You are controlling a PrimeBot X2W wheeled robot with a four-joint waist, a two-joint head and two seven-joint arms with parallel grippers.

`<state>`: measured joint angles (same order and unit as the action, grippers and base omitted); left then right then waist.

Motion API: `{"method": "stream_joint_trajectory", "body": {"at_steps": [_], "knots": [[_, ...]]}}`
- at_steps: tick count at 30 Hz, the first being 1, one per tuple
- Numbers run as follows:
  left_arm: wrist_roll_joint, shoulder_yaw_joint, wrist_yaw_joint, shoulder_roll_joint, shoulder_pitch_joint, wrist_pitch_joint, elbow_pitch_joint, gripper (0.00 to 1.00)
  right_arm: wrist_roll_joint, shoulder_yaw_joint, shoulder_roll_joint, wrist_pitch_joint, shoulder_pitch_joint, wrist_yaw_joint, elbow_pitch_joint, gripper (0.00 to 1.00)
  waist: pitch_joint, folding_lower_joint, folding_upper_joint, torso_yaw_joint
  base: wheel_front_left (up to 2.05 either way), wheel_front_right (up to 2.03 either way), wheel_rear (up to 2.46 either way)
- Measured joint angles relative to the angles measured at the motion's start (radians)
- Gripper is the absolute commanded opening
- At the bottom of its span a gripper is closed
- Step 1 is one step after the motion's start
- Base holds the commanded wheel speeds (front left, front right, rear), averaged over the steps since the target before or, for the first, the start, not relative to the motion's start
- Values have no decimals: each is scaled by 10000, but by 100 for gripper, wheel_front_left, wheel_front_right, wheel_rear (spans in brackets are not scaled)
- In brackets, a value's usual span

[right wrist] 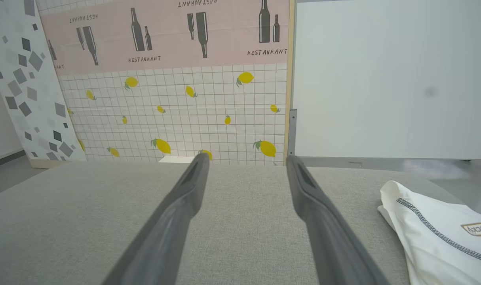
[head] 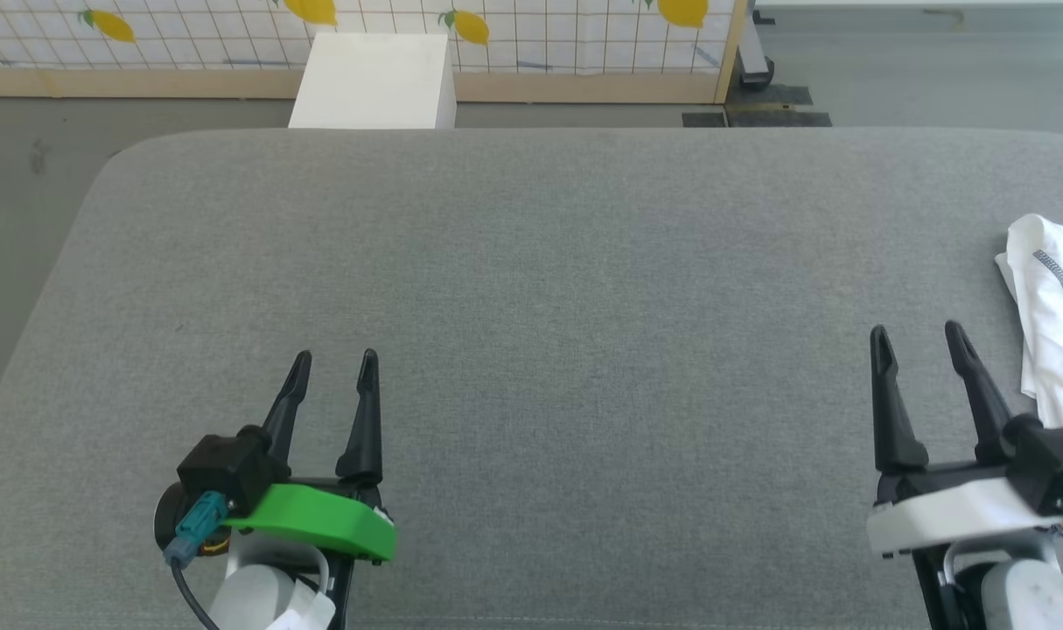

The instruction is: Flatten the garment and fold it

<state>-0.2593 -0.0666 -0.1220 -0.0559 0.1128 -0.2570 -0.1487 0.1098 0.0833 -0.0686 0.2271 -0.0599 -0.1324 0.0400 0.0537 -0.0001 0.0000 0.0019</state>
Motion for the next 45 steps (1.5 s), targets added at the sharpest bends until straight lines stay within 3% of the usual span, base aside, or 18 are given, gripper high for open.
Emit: {"method": "stream_joint_trajectory", "body": {"at_steps": [13, 27, 28, 45], "knots": [[-123, 128, 708, 13, -224, 0, 23, 100, -4, 274, 151, 199, 651, 0, -132, 100, -198, 0, 0, 43, 0, 0, 0], [-150, 46, 717, 17, -266, 0, -98, 100, 92, 109, 157, 199, 723, 0, -123, 100, -162, 0, 0, 77, 0, 0, 0], [-148, 46, 713, 17, -265, 6, -105, 0, 90, 104, 157, 196, 723, 0, -117, 0, -157, 0, 0, 80, 0, 0, 0], [-146, 50, 711, 17, -262, 21, -92, 0, 88, 111, 153, 182, 723, 0, -117, 0, -165, 1, 0, 78, 0, 0, 0]]}}
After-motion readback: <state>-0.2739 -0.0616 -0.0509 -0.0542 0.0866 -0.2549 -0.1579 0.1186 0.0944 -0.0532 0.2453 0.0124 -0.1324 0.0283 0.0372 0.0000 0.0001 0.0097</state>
